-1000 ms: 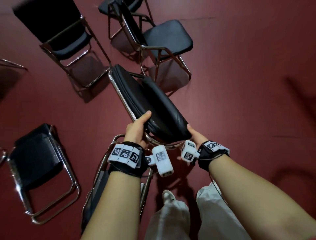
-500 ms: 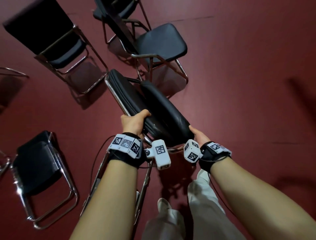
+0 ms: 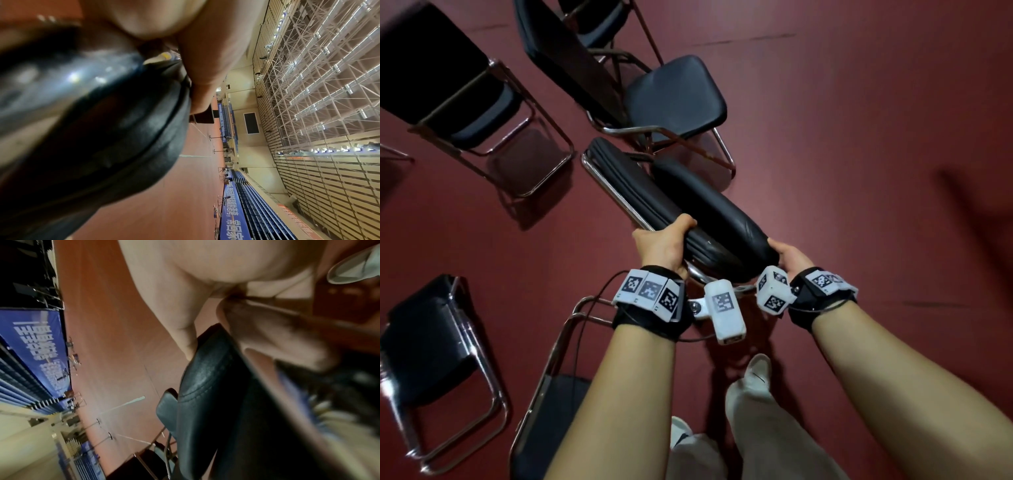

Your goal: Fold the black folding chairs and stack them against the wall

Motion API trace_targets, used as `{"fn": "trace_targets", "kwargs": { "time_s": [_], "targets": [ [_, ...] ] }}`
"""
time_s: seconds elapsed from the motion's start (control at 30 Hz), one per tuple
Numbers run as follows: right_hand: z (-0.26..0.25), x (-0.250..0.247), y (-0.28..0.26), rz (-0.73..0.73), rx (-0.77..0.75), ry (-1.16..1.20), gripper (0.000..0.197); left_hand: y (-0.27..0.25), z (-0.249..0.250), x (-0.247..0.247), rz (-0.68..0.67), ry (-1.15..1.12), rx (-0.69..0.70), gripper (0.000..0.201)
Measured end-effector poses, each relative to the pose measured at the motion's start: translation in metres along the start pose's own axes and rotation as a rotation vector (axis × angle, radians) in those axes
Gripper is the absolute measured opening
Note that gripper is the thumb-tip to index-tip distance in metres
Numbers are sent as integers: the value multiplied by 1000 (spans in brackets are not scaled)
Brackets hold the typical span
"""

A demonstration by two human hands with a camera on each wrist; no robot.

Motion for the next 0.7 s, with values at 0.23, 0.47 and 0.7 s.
{"fn": "trace_targets", "kwargs": {
  "time_s": [0.23, 0.47, 0.7],
  "targets": [
    [-70, -48, -11, 107, -118, 61, 33, -4, -40, 67, -104, -52, -120, 83],
    [-67, -93, 9, 171, -106, 82, 51, -4, -78, 89, -165, -82, -194, 90],
    [-11, -83, -11, 113, -94, 107, 19, 6, -120, 37, -170, 115, -266, 64]
  ]
}}
Point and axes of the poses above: each hand's wrist, its own y-axis towards the middle knuckle, its own x-axis out of the palm, z = x × y, the point moved 9 cm from there along y, towards the middle knuckle, and after that the axes turned 2 degrees about x, right-handed, at the moved point
